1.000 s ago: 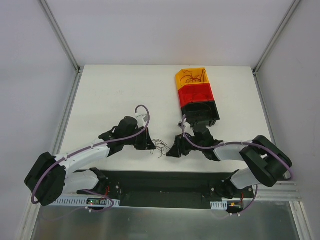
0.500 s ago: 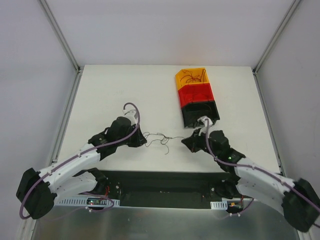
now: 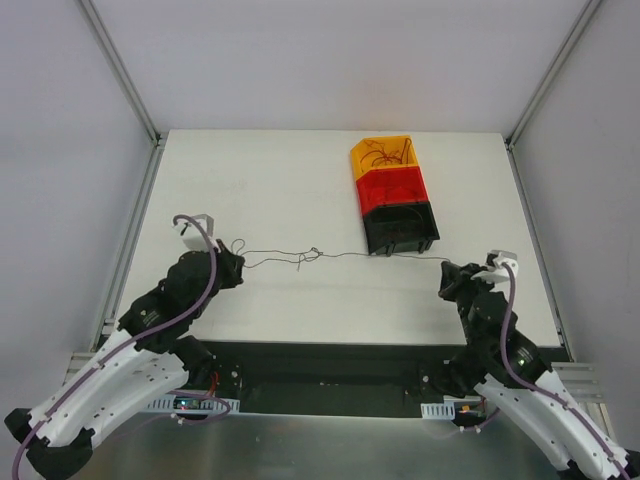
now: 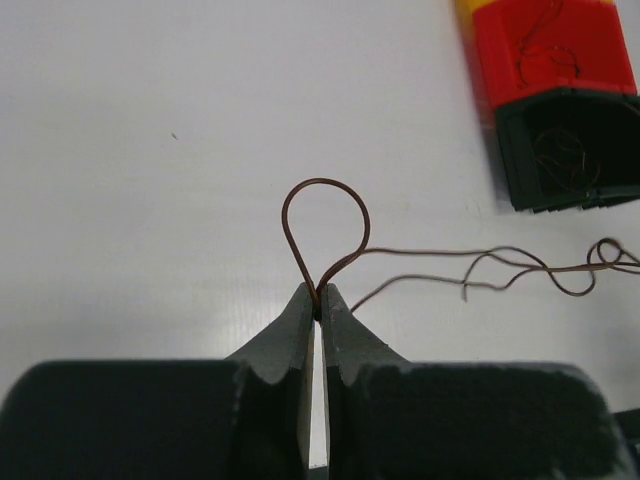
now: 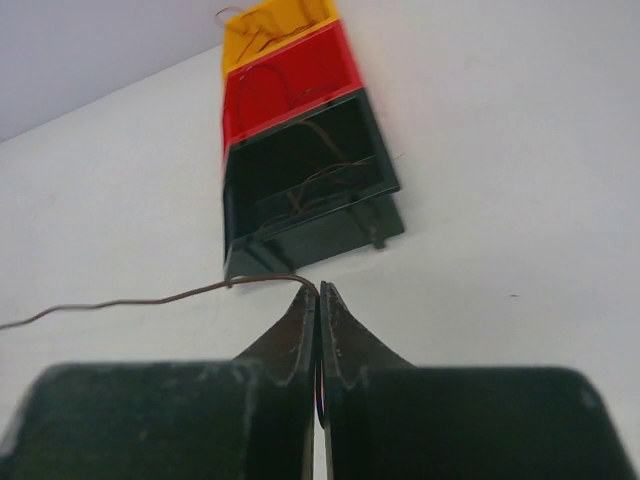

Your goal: Untangle the cables

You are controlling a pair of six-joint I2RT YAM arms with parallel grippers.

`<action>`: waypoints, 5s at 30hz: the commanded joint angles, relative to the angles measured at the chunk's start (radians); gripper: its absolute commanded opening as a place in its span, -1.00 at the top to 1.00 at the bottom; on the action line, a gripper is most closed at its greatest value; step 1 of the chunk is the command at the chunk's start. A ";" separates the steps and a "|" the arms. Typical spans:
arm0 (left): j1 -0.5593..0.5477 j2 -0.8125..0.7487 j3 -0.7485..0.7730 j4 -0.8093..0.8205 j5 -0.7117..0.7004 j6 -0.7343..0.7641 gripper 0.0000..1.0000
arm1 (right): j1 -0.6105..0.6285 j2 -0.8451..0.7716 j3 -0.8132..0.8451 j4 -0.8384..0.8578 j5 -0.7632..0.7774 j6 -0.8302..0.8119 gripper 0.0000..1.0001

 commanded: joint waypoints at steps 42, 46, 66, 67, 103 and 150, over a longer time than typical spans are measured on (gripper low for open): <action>0.005 0.206 0.193 0.145 0.833 0.217 1.00 | 0.111 1.021 0.410 0.567 -1.081 -0.159 -0.61; 0.005 0.212 0.195 0.162 0.857 0.208 1.00 | 0.163 1.076 0.419 0.620 -1.044 -0.182 -0.61; 0.006 0.241 0.169 0.176 0.709 0.123 -0.39 | 0.271 0.982 0.371 0.673 -0.797 -0.018 0.99; 0.006 0.233 0.163 0.179 0.701 0.122 -0.42 | 0.268 0.980 0.367 0.679 -0.813 -0.012 0.99; 0.006 0.166 0.072 0.389 0.952 0.163 1.00 | 0.088 1.129 0.301 1.060 -1.274 0.365 0.99; 0.112 0.405 0.698 0.297 1.408 -0.024 1.00 | 0.050 0.908 0.235 0.057 -0.046 0.008 -0.04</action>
